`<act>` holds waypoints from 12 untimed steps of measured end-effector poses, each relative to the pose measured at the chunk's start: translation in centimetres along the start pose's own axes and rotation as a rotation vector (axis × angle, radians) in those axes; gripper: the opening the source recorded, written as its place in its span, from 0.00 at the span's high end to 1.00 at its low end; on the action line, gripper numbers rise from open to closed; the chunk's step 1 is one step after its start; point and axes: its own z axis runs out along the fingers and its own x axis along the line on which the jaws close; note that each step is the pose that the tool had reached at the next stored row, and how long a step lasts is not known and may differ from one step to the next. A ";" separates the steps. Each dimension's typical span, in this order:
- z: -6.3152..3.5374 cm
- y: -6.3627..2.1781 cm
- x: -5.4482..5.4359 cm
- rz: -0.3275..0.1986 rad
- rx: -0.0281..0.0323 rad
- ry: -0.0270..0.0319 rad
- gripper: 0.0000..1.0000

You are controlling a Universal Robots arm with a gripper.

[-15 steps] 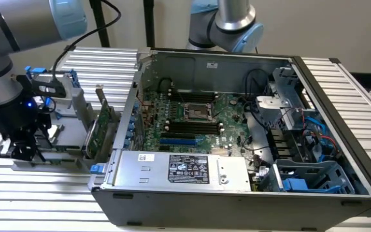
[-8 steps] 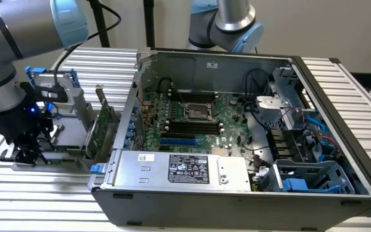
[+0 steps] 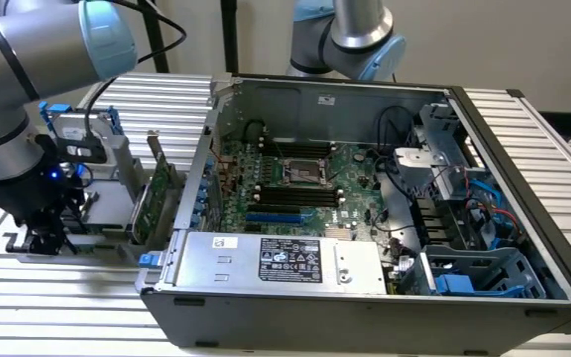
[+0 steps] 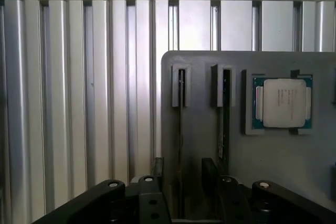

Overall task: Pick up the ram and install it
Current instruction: 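Pick up the ram and move it above insertion slot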

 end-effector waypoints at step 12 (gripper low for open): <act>0.97 0.02 0.1 -0.035 -0.0170 -0.0035 0.00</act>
